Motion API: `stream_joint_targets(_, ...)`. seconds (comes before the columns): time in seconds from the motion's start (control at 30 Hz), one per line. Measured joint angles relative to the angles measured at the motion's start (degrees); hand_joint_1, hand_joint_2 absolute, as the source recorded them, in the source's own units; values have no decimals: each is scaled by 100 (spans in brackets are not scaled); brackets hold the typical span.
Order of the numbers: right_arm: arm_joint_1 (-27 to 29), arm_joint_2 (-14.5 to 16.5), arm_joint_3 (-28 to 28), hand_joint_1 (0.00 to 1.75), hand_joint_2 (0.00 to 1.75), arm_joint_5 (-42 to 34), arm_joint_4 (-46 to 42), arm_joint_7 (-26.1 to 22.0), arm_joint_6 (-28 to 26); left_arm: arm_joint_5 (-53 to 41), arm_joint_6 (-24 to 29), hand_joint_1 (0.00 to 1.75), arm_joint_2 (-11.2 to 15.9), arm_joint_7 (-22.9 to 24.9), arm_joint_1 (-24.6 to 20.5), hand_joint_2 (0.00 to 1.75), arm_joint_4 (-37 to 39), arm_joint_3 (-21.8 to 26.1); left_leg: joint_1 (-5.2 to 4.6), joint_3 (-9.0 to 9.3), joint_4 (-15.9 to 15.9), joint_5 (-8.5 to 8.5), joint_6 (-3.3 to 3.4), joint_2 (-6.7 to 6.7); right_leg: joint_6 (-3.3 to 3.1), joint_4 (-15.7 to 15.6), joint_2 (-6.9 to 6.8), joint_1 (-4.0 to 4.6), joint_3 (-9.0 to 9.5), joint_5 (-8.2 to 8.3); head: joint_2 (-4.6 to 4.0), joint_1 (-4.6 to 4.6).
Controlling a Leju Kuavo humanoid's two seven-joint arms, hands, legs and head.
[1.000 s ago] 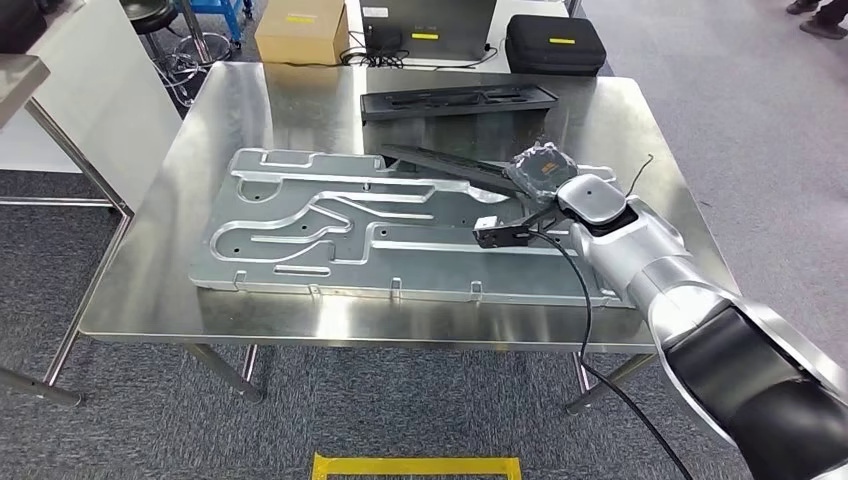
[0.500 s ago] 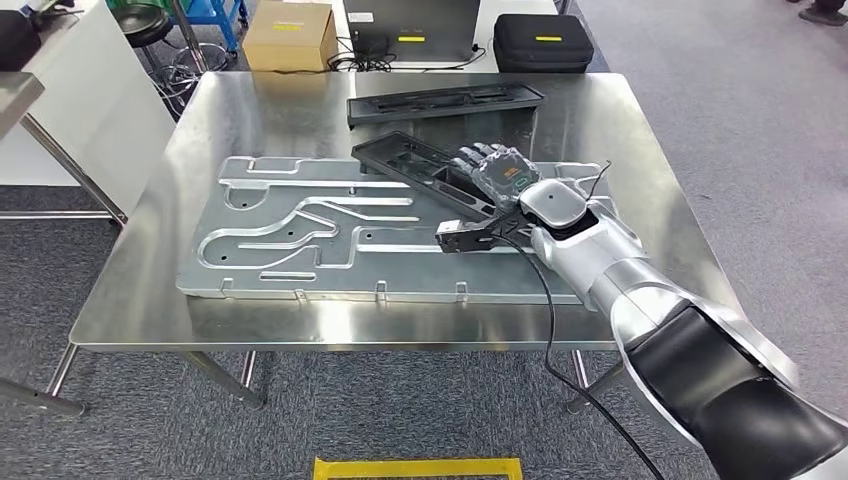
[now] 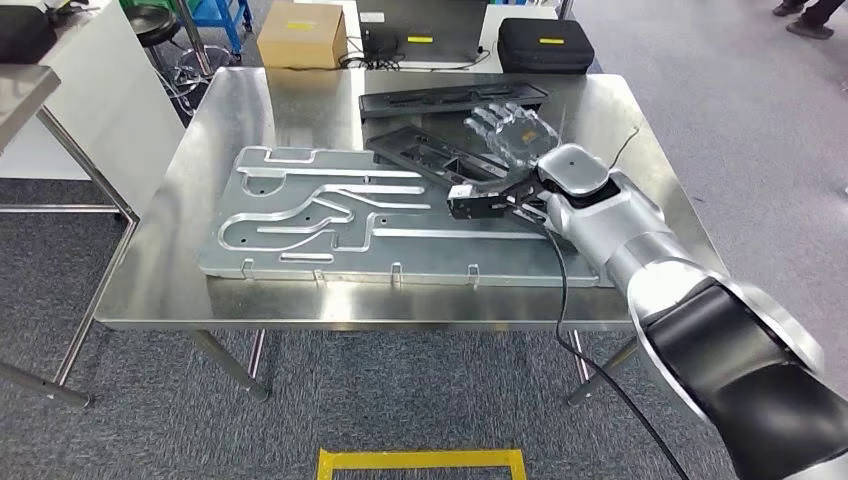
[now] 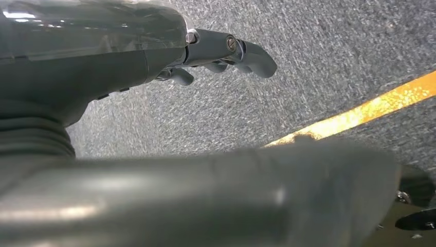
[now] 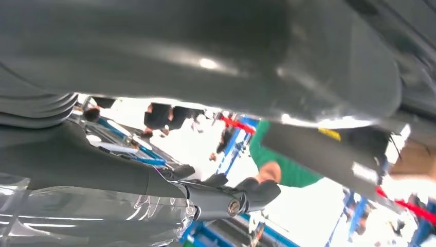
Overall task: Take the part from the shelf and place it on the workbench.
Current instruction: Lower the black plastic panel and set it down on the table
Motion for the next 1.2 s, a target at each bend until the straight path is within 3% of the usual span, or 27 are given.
stream_joint_targets(0.1,-156,102,-221,0,0,-20,-73,-80,-32,5,-1,0,-3,-17,7,0,1,1,-5,-187,-17,148,46,75,44,1043,11,0,-319,-753,0,1)
stream_joint_targets(0.13,-174,140,-310,0,0,-47,-108,-110,-67,5,-4,0,-3,-12,14,0,1,2,-12,-254,-15,196,45,104,49,1310,13,3,-357,-874,0,1)
stream_joint_targets(0.17,-177,176,-412,0,0,-86,-161,-145,-105,5,-9,0,-4,-2,24,0,1,2,-19,-318,-14,242,41,136,44,1381,14,5,-296,-880,0,1)
stream_joint_targets(0.2,-175,208,-526,0,0,-128,-231,-183,-144,5,-12,0,-5,11,34,0,1,3,-28,-377,-13,288,34,168,28,1226,15,9,-123,-790,0,1)
stream_joint_targets(0.3,-178,289,-866,0,0,-208,-490,-264,-216,5,-16,0,-22,44,57,0,1,4,-50,-488,-20,410,-18,254,-77,74,14,59,668,-526,0,-1)
stream_joint_targets(0.37,-175,324,-1056,0,0,-227,-634,-290,-227,4,-17,0,-38,51,59,0,1,7,-44,-494,-56,499,-82,304,-152,-288,22,109,841,-496,0,-1)
stream_joint_targets(0.43,-157,333,-1191,0,0,-235,-726,-275,-244,4,-20,0,-49,57,58,0,1,10,-34,-495,-115,579,-154,328,-226,-343,39,107,795,-372,0,-1)
stream_joint_targets(0.5,-84,330,-1315,0,0,-269,-858,-186,-338,8,-22,0,-57,79,63,0,1,16,-31,-574,16,382,-210,255,-306,-404,74,68,717,-229,0,-2)
stream_joint_targets(0.53,9,324,-1420,0,0,-323,-974,-113,-435,13,-21,0,-56,91,71,0,1,21,-25,-652,260,136,-226,202,-333,-423,99,50,660,-155,0,-2)
stream_joint_targets(0.6,401,310,-1762,0,0,-532,-1316,24,-723,32,-13,0,-52,102,103,0,1,30,-12,-809,1022,-398,-237,137,-357,-423,166,51,517,-34,0,-3)
stream_joint_targets(0.63,730,308,-2018,0,0,-693,-1538,57,-914,39,-7,0,-50,99,119,0,1,34,-9,-834,1350,-541,-235,130,-356,-421,201,55,453,19,0,-2)
stream_joint_targets(0.67,1164,307,-2346,0,0,-883,-1797,50,-1130,45,-2,0,-49,93,129,0,1,37,-8,-774,1510,-558,-225,129,-352,-419,228,63,400,65,0,-2)
stream_joint_targets(0.7,1683,307,-2738,0,0,-1090,-2090,4,-1349,45,3,0,-48,82,134,0,1,40,-8,-617,1450,-473,-206,126,-346,-418,245,74,359,102,0,-2)
stream_joint_targets(0.73,2267,317,-3178,0,0,-1302,-2404,-85,-1526,45,7,0,-47,69,133,0,1,45,-16,-357,1163,-340,-172,115,-338,-415,243,89,323,133,0,-1)
stream_joint_targets(0.8,3422,342,-4070,0,0,-1778,-3000,-377,-1634,47,14,0,-29,47,118,0,-2,62,-42,223,320,-258,-79,85,-315,-406,205,109,267,188,0,-2)
stream_joint_targets(0.87,4347,358,-4825,0,0,-2328,-3405,-732,-1475,49,18,0,-7,49,96,0,-4,82,-75,521,-186,-326,-36,53,-261,-408,156,95,240,247,0,-2)
stream_joint_targets(0.97,5252,366,-5680,0,0,-3055,-3481,-1159,-1252,57,55,0,7,92,67,0,-4,114,-64,525,-358,-185,-9,43,-153,-442,132,78,229,288,0,-2)
stream_joint_targets(1.03,5584,401,-6170,0,0,-3530,-3216,-1451,-1104,63,106,0,14,100,32,0,-4,129,-22,459,-465,-12,26,62,-86,-192,118,74,134,-64,0,-1)
stream_joint_targets(1.1,5761,473,-6639,0,0,-3984,-2705,-1682,-1000,58,141,0,17,99,8,0,-4,132,-17,312,-474,126,34,69,-17,462,102,27,-35,-636,0,-1)
stream_joint_targets(1.13,5830,514,-6860,0,0,-4164,-2391,-1734,-971,52,148,0,17,99,8,0,-4,132,-11,221,-464,187,21,69,19,798,97,-1,-90,-808,0,-1)
stream_joint_targets(1.17,5897,559,-7075,0,0,-4311,-2055,-1729,-930,45,154,0,17,100,13,0,-4,132,1,125,-446,244,3,69,55,1013,93,-31,-79,-848,0,-1)
stream_joint_targets(1.2,5956,603,-7268,0,0,-4422,-1719,-1655,-855,37,163,0,18,98,18,0,-4,132,20,26,-417,296,-24,70,92,1042,89,-61,25,-766,0,-1)
